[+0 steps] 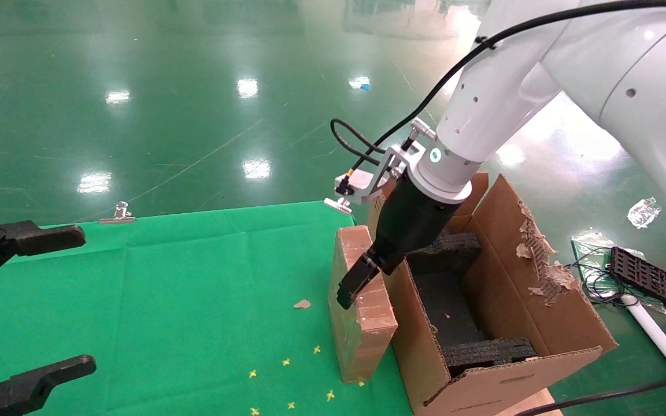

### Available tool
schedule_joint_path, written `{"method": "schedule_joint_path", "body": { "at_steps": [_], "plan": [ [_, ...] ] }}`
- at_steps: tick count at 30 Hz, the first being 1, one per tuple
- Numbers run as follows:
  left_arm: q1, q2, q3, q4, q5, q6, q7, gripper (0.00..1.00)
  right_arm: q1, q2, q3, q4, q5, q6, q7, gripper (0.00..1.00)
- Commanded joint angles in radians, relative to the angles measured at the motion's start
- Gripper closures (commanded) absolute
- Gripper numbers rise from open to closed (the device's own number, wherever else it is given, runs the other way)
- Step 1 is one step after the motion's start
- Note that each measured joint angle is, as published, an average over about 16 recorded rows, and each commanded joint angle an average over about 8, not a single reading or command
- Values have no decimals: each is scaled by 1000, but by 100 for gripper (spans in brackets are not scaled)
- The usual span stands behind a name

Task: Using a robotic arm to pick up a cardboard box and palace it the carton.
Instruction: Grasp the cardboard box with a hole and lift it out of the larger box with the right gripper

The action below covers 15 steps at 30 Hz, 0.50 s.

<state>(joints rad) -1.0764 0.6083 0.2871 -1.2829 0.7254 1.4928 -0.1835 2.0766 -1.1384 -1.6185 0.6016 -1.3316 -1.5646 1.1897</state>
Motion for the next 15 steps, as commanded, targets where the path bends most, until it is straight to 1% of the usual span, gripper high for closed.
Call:
{"method": "schedule_joint_path", "body": {
  "at_steps": [1,2,3,5,6,7,15],
  "plan": [
    [0,0,0,0,0,0,0,44,-3,-7,-10,-3,-1,1,1,88],
    [0,0,0,0,0,0,0,57,-3,-9,-14,-2,-3,2,3,94],
    [0,0,0,0,0,0,0,69,-2,-9,-17,0,-5,4,4,99],
    [0,0,0,0,0,0,0,92,-2,-10,-24,5,-8,7,7,100],
    [0,0,0,0,0,0,0,97,-2,-9,-26,7,-9,9,9,100],
    [0,0,1,0,0,0,0,100,-3,-8,-28,10,-9,10,10,100],
    [0,0,1,0,-1,0,1,100,-15,-2,-39,26,-4,14,14,100]
  ]
}}
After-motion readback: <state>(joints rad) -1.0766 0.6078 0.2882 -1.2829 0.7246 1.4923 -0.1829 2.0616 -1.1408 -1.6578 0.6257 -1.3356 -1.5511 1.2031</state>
